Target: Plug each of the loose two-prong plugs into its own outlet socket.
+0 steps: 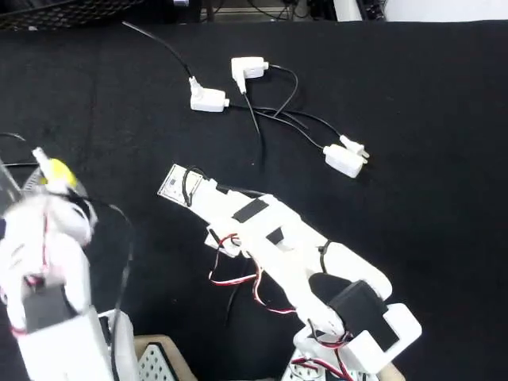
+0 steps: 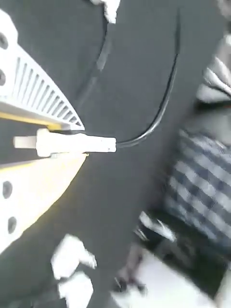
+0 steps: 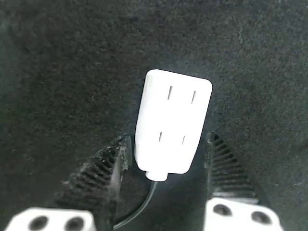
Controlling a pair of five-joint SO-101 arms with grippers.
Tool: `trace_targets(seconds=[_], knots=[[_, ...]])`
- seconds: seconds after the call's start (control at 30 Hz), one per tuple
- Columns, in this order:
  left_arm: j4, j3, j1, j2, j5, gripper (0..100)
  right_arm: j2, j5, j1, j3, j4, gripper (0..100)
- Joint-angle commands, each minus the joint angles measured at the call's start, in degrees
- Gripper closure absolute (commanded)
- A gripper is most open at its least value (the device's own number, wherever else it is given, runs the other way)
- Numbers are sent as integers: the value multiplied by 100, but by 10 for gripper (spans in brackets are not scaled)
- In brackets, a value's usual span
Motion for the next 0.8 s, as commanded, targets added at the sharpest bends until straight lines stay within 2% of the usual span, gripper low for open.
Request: trace_targets(seconds=[0.0,0.03,0.17,0.23,0.37,0.4,0.47,0.6,0.77], knots=[[369,488,725,-2180,220,971,-295,-9,-70,-13,-62,758],[598,532,901,-2435,237,971,-303,-9,-62,-13,-62,758],[1477,-66,1297,-2040,765,971,-321,-18,-62,31,-97,760],[1424,-145,1490,-2048,809,970,-321,-18,-62,31,-97,796],[1222,-171,2141,-2312,800,970,-321,-18,-44,-40,-290,972],[1143,-189,2308,-2321,800,970,-321,-18,-26,-40,-378,990],[923,-277,2536,-2295,782,970,-321,0,44,-13,-466,957],[457,-497,2730,-2286,571,971,-321,-123,492,-189,-659,985],[360,-646,2721,-2277,545,971,-330,-1108,1354,-409,-1240,986]])
